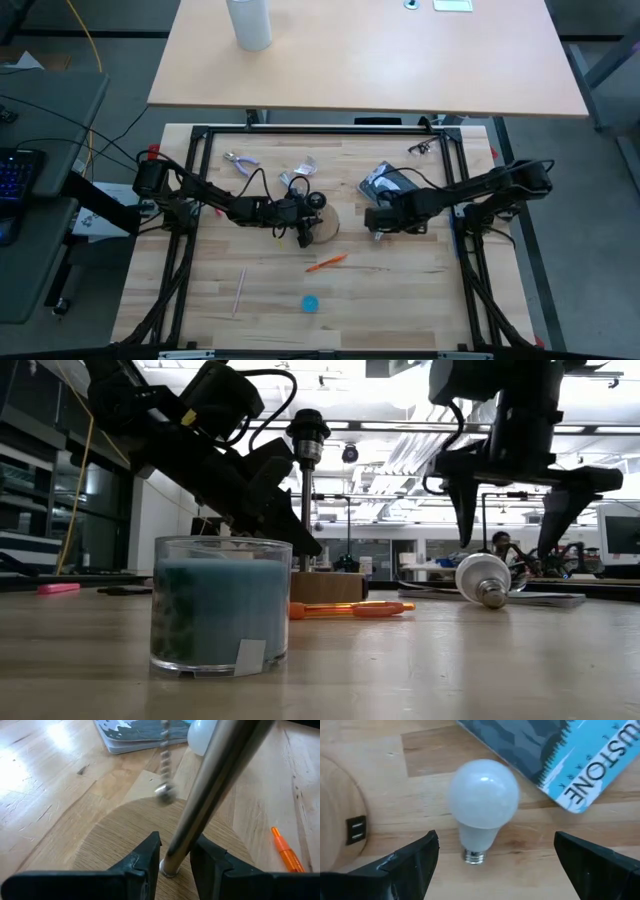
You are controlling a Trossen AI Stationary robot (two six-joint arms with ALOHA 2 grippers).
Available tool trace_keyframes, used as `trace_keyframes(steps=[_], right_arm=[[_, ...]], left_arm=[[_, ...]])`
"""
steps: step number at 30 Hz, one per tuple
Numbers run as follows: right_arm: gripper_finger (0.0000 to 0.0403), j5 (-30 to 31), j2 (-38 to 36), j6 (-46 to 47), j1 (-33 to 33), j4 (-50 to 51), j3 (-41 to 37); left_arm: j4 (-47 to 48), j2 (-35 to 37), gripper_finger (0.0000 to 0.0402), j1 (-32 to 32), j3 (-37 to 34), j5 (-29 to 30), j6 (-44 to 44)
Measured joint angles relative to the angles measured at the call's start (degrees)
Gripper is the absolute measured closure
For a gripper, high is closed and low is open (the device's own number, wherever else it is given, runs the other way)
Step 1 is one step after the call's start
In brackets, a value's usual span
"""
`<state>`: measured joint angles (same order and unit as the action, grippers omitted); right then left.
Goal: Screw lightbulb
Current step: Move the wooden lamp to the center of the table, then insert the light bulb into the lamp
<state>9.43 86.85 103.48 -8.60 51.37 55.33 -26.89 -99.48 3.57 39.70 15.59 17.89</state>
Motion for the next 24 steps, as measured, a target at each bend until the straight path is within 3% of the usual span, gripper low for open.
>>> trace_keyframes(steps=[8, 17, 24], right_arm=[[0.0018, 1.0, 0.2, -0.5, 0.0, -0.6, 0.0], [0.0018, 0.9, 0.2, -1.7, 0.0, -0.6, 0.0], [0.0018, 2.1, 0.2, -1.8, 0.2, -0.8, 0.0]], left_arm=[[0.1, 0.0, 0.0296, 0.0, 0.0, 0.0, -1.9], [0.2, 0.2, 0.0229, 0.0, 0.0, -1.5, -2.0], [7.3, 4.6, 0.0193, -0.1, 0.0, -1.2, -2.6]])
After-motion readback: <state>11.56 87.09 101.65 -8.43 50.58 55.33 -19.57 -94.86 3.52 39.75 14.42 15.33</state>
